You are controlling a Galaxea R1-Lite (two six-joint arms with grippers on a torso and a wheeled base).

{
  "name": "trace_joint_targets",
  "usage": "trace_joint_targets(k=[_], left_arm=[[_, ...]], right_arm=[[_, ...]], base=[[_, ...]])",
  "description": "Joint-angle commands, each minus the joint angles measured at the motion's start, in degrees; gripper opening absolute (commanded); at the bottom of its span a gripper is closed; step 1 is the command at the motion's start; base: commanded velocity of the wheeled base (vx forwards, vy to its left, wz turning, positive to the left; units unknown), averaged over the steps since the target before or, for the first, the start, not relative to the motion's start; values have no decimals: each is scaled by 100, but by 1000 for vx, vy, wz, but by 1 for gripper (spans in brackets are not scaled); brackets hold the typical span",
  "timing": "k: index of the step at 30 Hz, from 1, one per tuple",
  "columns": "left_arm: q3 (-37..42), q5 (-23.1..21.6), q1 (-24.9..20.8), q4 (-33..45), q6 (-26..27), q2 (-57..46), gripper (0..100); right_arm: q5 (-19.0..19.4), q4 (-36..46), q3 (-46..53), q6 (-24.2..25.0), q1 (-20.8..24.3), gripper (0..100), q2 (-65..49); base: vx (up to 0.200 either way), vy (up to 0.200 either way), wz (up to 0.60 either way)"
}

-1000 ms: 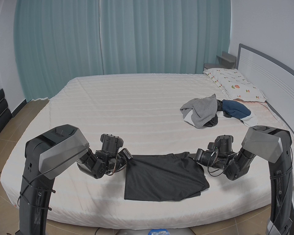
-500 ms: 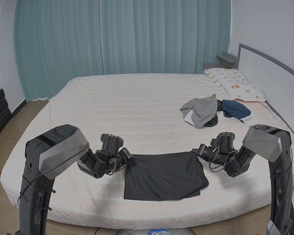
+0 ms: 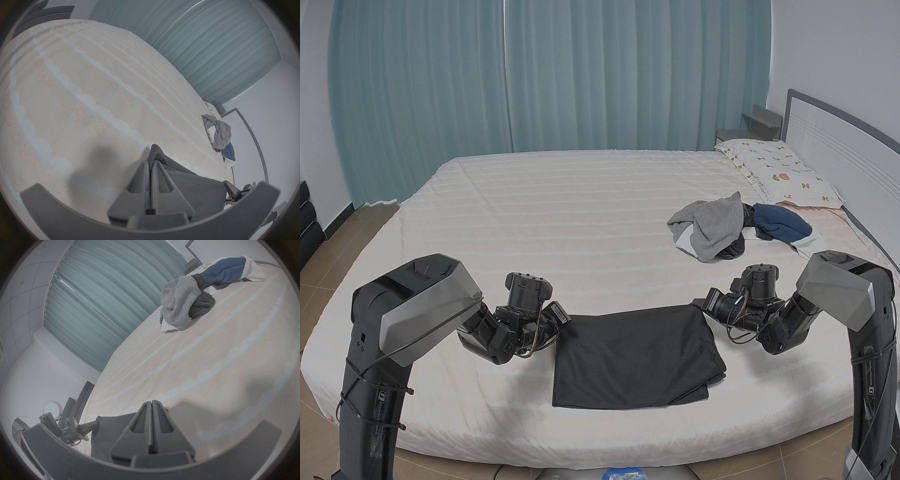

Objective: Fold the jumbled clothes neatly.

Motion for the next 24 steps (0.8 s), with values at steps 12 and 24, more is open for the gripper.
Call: trace_joint_targets(k=[12, 24], left_arm=[[22, -14, 0, 4, -27, -17, 100], [75, -5, 35, 4, -317, -140, 100]], right_arm=[[5, 13, 19, 13, 41, 100, 99], [357, -259, 2313, 110, -144, 100, -1448]], base=[[0, 0, 0], [0, 0, 0]])
